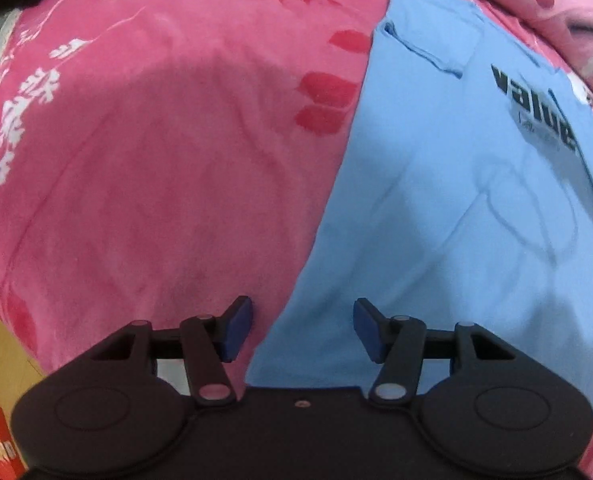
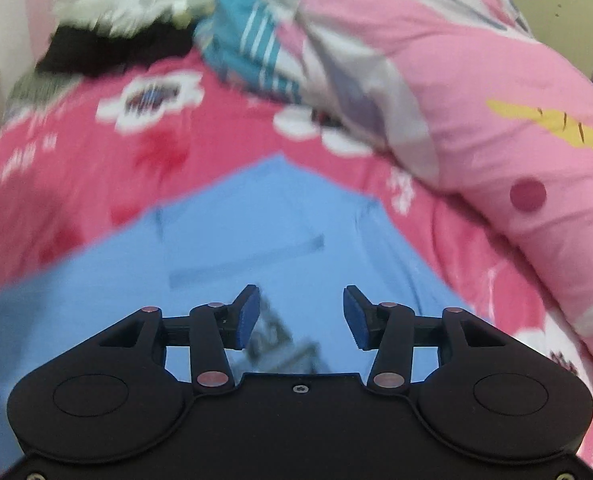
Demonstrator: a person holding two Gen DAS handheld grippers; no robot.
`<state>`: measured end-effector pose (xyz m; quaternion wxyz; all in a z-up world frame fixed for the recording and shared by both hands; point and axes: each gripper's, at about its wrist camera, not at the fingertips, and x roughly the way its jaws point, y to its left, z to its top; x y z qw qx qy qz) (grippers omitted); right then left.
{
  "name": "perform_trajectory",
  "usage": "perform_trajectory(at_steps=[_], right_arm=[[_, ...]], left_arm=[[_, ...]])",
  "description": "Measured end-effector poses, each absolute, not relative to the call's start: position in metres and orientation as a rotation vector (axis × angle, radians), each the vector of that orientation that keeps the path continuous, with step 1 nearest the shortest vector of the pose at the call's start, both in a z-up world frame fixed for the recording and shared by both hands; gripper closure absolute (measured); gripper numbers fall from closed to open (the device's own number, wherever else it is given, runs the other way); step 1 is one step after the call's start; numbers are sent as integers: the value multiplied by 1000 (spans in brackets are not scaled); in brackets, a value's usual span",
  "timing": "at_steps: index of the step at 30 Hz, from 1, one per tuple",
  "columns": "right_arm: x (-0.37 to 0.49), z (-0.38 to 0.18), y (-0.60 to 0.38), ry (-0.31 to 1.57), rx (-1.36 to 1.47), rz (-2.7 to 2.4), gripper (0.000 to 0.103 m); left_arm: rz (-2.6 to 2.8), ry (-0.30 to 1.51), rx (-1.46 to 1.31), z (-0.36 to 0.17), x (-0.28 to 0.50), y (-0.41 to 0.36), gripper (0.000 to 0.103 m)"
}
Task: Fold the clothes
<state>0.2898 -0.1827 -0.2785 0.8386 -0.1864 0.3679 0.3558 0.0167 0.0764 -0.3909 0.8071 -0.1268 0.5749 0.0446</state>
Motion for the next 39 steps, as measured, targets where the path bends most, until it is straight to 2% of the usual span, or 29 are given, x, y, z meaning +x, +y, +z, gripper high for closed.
perform_trajectory(at_steps=[4, 5, 6, 9, 16, 27, 39], right_arm=[[309, -283, -138, 761, -324, 765, 53], [313, -286, -125, 757, -310, 767, 53], [314, -287, -118, 757, -304, 768, 52], [323, -298, -86, 772, -287, 776, 52], [332, -321, -43, 828, -317, 727, 52], [372, -371, 17, 885, -298, 444, 50], [384, -411, 35, 958, -259, 343, 51]], left_arm=[[59, 1217, -331, -396, 12, 84, 51], [34, 1215, -333, -395, 11, 85, 55], [6, 1213, -329, -395, 11, 86, 64], [-77, 1198, -356, -392, 7, 90, 75], [-99, 1220, -444, -405, 5, 105, 77], [-229, 1247, -358, -407, 11, 93, 62], [-272, 1248, -315, -410, 12, 90, 62]])
